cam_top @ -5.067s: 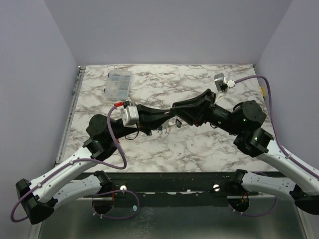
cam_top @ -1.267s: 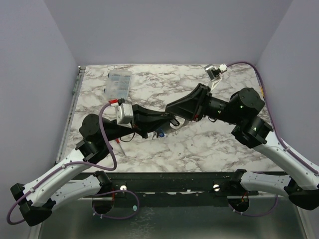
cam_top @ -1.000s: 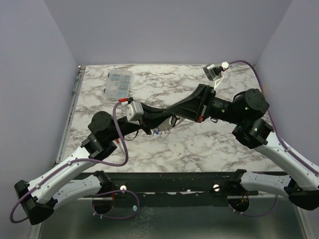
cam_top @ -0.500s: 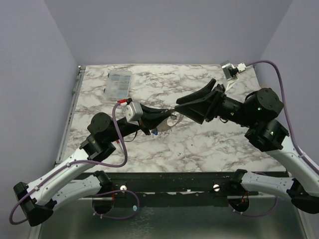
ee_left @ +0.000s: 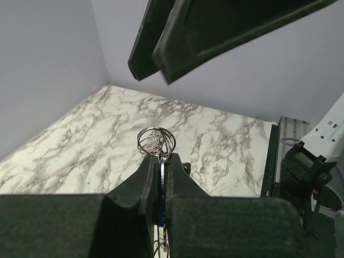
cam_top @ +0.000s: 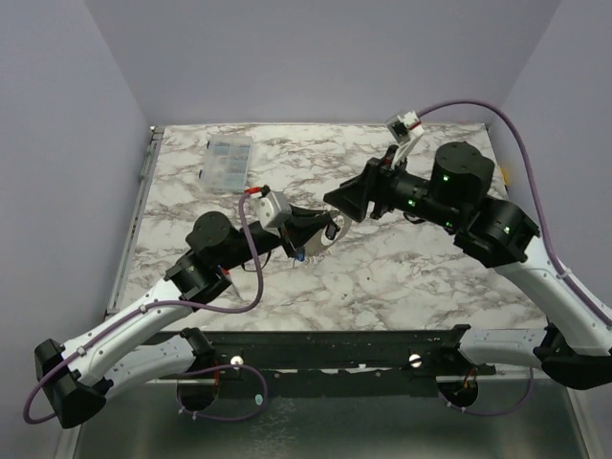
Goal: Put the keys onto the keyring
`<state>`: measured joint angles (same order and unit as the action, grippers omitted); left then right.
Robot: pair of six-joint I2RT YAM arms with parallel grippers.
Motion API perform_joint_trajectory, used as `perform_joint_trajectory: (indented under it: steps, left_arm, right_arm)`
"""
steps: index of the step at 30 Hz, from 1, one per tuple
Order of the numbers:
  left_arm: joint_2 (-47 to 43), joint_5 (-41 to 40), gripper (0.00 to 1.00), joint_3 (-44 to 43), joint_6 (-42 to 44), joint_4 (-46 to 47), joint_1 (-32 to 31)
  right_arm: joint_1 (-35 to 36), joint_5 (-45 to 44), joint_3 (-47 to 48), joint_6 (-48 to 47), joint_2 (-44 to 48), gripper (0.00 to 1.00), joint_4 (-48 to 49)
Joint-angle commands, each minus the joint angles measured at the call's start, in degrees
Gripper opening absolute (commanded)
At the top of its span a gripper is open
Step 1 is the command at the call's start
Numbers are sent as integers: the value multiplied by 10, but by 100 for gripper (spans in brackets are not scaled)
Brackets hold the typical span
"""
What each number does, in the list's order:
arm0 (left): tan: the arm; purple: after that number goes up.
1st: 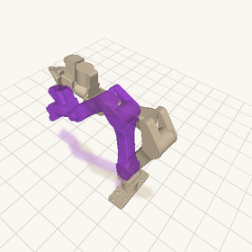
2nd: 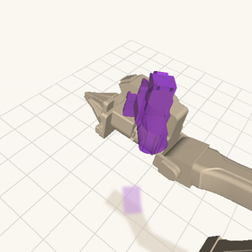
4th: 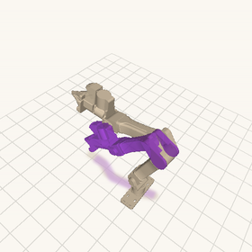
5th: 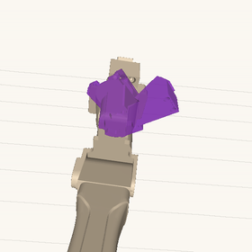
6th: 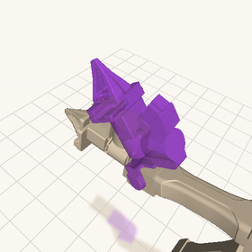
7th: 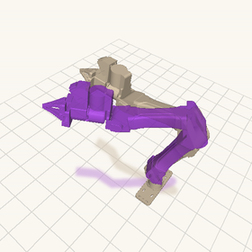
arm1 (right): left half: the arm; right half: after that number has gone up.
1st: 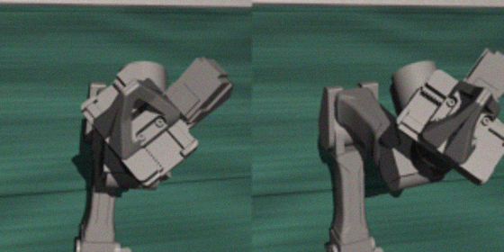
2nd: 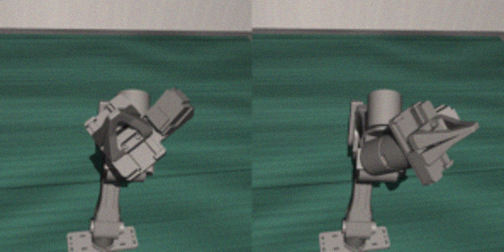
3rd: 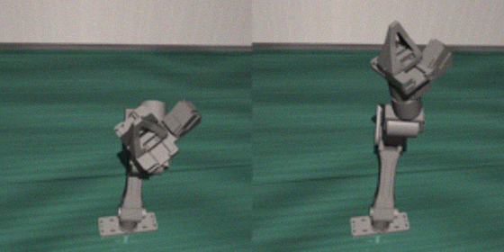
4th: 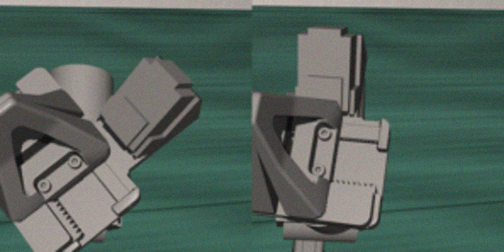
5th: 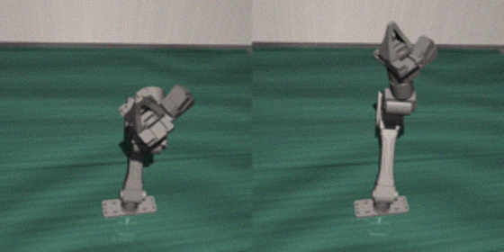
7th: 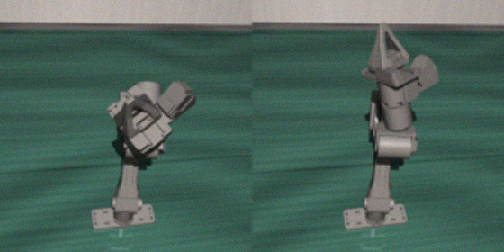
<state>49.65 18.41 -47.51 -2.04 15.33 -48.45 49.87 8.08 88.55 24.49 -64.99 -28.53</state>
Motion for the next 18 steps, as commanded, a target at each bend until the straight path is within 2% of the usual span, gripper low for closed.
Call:
perform_joint_trajectory:
  steps: [1, 6, 12, 16, 18]
  left_arm:
    - [37, -35, 0, -11, 18, -3, 1]
    - [67, -48, 0, -14, 39, 0, 0]
    - [78, -52, 0, -7, 41, 17, -1]
    - [78, -51, 0, -6, 34, 19, 0]
    - [75, -47, 0, -6, 23, 21, 0]
  right_arm:
    - [0, -37, 46, -17, -44, 58, -111]
    - [0, -48, 56, -27, -66, 49, -137]
    - [0, -77, 47, -38, -75, 49, -161]
    - [0, -60, 1, -74, -30, 60, -111]
    - [0, -86, -62, -113, 30, 70, -39]
